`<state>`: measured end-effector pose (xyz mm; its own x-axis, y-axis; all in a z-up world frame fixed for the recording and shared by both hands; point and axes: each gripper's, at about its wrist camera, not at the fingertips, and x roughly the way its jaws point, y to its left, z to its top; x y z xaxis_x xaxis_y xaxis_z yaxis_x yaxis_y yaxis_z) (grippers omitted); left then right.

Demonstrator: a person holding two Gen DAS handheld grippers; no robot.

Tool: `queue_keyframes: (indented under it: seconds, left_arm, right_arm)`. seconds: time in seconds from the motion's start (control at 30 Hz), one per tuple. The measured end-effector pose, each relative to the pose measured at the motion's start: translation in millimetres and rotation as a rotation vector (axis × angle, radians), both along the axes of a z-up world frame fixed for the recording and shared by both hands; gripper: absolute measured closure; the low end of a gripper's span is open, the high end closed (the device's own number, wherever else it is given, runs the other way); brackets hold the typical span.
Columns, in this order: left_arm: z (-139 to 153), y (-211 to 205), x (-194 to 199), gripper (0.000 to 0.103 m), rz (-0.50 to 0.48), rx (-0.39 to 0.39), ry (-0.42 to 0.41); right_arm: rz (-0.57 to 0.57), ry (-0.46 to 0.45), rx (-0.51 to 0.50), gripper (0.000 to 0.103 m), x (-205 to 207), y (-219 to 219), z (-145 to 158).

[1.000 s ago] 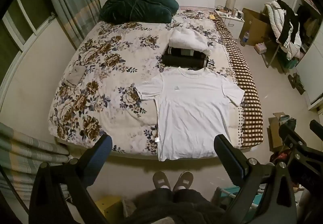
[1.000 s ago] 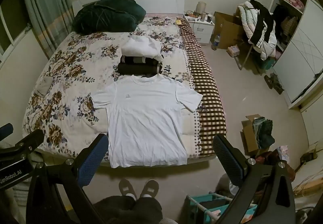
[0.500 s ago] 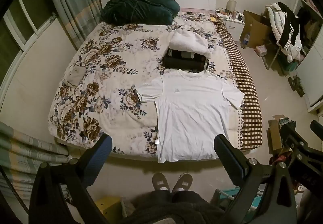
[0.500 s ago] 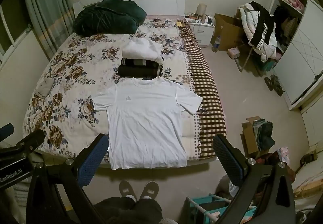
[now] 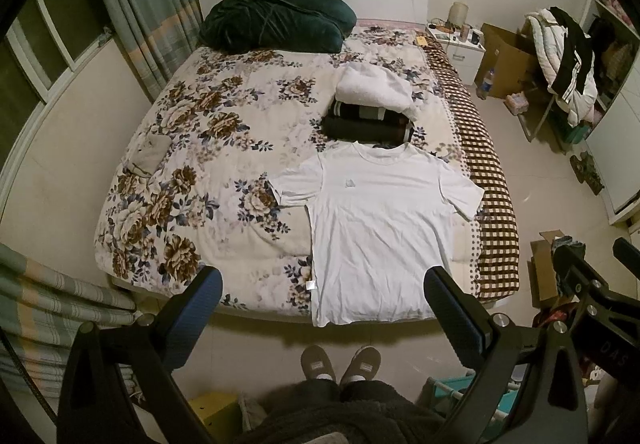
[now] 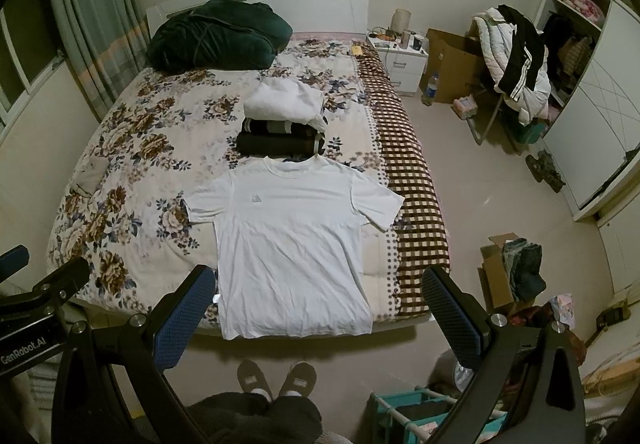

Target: Fold small clothes

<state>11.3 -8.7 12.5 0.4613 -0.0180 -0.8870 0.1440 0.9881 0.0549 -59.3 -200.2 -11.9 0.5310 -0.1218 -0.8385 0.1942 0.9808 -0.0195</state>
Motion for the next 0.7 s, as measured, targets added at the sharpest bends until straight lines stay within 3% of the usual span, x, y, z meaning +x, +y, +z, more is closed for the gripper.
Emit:
queue_keyframes:
  seconds: [0.7]
  left_arm:
    - [17.8, -0.2, 15.9, 0.000, 0.006, -0.008, -0.012]
  right_arm:
    - [0.003, -0.016, -0.001, 0.000, 16.8, 22.6, 25.1]
